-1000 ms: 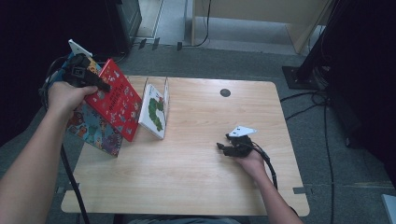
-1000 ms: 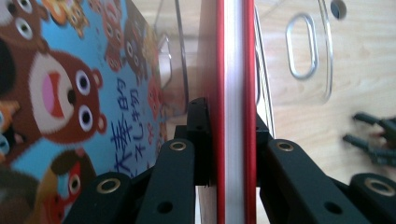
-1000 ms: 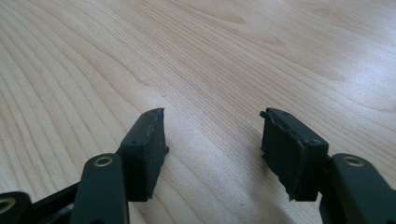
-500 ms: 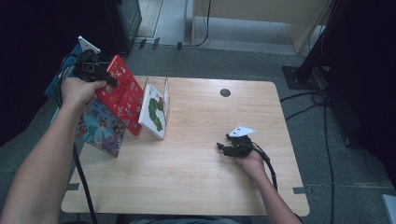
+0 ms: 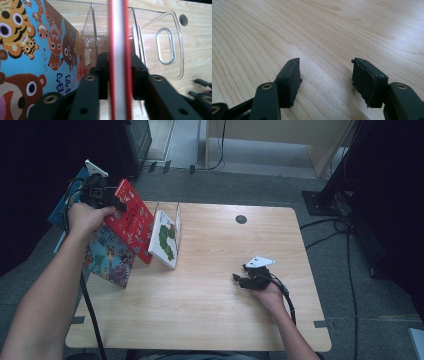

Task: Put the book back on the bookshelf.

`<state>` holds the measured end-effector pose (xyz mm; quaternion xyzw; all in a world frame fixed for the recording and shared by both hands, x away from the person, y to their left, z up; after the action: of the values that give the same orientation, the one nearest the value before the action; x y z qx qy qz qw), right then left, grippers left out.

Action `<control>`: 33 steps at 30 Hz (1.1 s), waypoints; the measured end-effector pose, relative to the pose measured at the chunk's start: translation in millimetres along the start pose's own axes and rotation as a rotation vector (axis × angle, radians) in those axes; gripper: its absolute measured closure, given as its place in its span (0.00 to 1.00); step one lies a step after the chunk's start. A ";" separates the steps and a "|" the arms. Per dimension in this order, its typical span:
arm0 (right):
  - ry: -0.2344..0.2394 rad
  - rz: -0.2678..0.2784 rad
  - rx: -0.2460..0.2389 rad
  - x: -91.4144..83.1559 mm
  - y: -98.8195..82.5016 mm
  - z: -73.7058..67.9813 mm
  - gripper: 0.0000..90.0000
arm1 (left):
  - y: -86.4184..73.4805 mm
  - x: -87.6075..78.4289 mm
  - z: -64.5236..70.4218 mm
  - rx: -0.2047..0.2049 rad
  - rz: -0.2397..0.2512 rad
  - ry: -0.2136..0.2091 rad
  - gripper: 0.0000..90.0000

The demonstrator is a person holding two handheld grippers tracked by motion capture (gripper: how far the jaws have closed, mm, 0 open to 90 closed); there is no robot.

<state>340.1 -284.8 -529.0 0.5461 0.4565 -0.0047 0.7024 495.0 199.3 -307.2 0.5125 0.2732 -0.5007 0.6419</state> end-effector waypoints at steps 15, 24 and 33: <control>0.003 -0.001 -0.001 -1.5 -1.4 -0.4 0.42 | 0.6 -29.3 -8.2 0.003 0.041 0.013 0.56; 0.002 0.001 -0.002 -3.0 -2.8 -0.5 0.40 | -2.9 -53.7 -8.4 0.020 0.084 0.017 0.53; 0.005 -0.001 -0.003 -3.5 -3.3 -0.8 0.39 | -13.8 -64.7 0.8 0.024 0.105 -0.051 0.51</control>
<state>335.9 -287.3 -529.3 0.5449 0.4585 -0.0030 0.7020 459.5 222.4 -256.4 0.5207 0.2235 -0.4825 0.6679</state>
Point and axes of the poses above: each handheld gripper's, and its own axes: x roughly forward along the jaws, y roughly out of its top, z roughly to its right, the point moved 1 cm from there along x, roughly forward along the jaws, and after that the axes turned 1 degree about -x, right-handed, at the moved point
